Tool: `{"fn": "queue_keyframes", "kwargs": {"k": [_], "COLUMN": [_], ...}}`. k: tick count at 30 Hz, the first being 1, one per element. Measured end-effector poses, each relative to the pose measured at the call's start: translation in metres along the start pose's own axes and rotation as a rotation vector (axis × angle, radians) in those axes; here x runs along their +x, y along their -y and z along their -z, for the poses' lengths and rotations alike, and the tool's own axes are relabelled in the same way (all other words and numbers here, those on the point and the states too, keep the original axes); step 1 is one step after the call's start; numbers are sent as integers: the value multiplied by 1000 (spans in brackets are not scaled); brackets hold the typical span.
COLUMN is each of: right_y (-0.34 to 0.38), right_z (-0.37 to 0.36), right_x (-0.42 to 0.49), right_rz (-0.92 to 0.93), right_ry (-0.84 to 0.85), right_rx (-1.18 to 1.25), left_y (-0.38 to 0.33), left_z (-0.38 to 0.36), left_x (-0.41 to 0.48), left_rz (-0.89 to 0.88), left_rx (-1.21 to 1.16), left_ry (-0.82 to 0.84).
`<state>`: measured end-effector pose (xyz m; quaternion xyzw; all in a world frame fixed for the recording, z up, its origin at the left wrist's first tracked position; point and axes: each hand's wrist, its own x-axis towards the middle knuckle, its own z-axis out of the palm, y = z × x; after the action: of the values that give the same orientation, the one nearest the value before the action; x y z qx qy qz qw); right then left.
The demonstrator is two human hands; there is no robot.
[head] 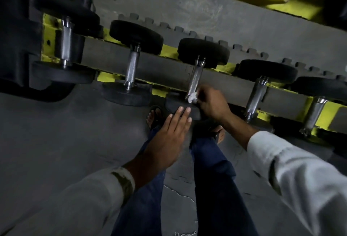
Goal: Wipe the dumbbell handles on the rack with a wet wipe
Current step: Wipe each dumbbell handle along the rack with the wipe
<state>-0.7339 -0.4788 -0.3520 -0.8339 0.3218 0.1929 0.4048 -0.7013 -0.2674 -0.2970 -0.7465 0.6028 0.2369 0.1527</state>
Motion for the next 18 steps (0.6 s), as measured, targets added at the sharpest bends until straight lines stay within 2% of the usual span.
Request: {"fn": "queue_keyframes", "kwargs": {"k": [2,6,11,15,18], "right_y": [-6,-3,6,-8,-11], "right_z": [-7,-12,0,-3,-3], "right_x": [4,24,25,12,-4], "right_rz": [-160,-271,-278,-337,-291], "right_ry": [-9,59,316,137,37], "right_rx": [191,568,696,653,637], "left_y": [0,-2,0,0,0], "left_z": [-2,-5,-8,-6,-5], "left_x": [1,2,2,0,-1], "left_rz": [-2,10,-14,-10,-16], "left_rx": [8,3,-8,-34,-37], "left_ry": [-5,-11,5,-8,-8]}}
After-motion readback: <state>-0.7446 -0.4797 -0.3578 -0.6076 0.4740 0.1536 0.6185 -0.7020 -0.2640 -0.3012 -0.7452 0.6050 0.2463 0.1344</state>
